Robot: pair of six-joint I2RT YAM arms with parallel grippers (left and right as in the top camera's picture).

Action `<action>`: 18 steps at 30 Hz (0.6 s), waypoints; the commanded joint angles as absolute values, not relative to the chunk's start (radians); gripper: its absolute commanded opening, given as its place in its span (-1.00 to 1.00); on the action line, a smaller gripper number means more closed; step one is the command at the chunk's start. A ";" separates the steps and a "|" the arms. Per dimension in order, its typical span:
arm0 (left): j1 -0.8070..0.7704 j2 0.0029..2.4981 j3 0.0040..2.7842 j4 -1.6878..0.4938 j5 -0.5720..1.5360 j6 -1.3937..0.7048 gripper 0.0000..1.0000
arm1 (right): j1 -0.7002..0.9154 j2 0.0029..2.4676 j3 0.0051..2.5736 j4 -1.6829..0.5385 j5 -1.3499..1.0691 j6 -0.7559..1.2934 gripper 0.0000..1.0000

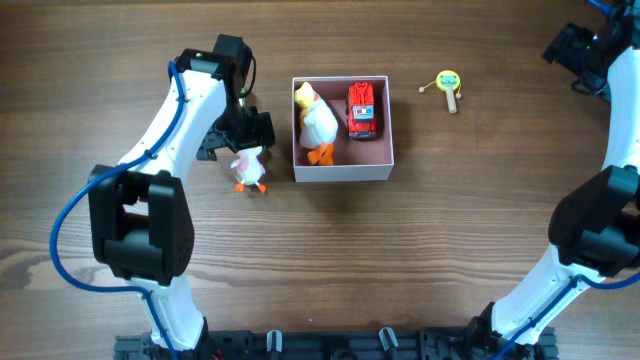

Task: Pack container
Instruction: 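Lower the left gripper and grasp the pink-hat duck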

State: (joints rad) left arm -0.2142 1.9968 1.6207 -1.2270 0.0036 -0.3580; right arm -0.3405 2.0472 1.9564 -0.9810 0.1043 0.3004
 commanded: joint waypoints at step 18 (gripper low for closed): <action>-0.220 2.011 1.484 -1.111 0.061 -0.302 1.00 | -0.335 2.024 1.954 -0.978 0.096 0.291 0.99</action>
